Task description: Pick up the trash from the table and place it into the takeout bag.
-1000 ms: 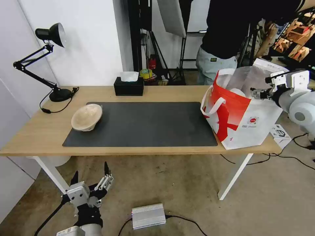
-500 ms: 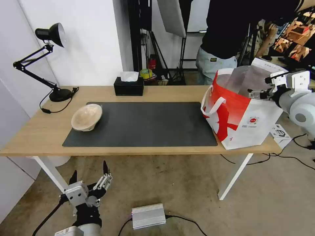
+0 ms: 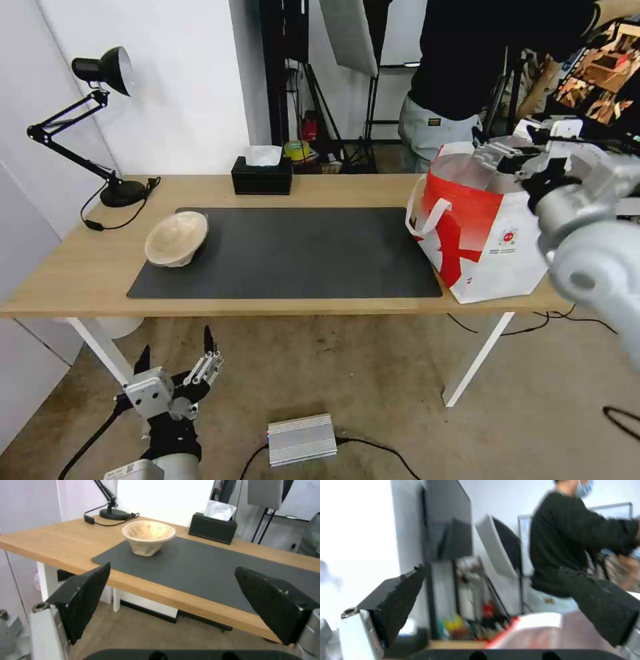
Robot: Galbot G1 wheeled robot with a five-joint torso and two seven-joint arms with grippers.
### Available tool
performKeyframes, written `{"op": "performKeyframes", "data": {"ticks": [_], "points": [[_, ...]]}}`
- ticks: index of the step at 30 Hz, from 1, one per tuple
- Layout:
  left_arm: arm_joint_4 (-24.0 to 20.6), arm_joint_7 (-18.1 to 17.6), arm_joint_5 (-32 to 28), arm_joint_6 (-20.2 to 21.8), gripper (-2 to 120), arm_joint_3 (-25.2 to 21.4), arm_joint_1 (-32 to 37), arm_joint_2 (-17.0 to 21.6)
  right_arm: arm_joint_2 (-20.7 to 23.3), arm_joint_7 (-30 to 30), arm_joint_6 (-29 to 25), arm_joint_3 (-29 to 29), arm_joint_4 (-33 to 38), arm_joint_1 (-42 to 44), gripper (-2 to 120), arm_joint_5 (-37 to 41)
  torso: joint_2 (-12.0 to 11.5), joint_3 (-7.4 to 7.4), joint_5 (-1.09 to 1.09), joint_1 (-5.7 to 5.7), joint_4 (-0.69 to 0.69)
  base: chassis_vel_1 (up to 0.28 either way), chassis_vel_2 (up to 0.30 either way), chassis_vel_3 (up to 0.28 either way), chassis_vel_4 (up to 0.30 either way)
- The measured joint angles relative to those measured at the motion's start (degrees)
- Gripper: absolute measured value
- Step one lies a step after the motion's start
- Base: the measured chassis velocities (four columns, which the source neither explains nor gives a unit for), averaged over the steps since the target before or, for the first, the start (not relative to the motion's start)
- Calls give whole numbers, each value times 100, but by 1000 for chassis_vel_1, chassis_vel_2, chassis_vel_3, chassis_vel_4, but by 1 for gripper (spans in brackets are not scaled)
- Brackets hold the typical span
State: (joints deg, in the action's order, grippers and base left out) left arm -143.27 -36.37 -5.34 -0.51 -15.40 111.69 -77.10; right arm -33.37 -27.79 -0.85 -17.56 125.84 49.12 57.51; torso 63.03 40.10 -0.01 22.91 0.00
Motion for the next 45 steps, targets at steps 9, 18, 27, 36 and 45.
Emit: {"op": "performKeyframes", "data": {"ticks": [9, 18, 27, 36, 45], "points": [[0, -1, 38, -6, 100, -58, 65, -137, -622, 46, -712, 42, 810, 997, 100, -921, 0, 0, 1, 0, 1, 0, 0, 0, 0], [0, 6, 42, -16, 100, -79, 50, -174, -963, -159, -685, 256, 1157, 2048, 100, -1970, 0, 0, 0, 0, 0, 0, 0, 0, 0], [1, 16, 65, -16, 100, -49, 26, -239, -1671, -548, -1074, 663, 957, 3353, 100, -3627, 0, 0, 1, 0, -1, 0, 0, 0, 0], [2, 18, 127, -18, 100, -18, 38, -320, -2215, -822, -1170, 1019, 713, 4136, 100, -4640, 0, 0, 0, 0, 1, 0, 0, 0, 0], [3, 18, 141, -28, 100, -20, 43, -382, -2533, -1017, -1169, 1247, 497, 4523, 100, -5175, 0, 0, 1, 0, 0, 0, 0, 0, 0]]}}
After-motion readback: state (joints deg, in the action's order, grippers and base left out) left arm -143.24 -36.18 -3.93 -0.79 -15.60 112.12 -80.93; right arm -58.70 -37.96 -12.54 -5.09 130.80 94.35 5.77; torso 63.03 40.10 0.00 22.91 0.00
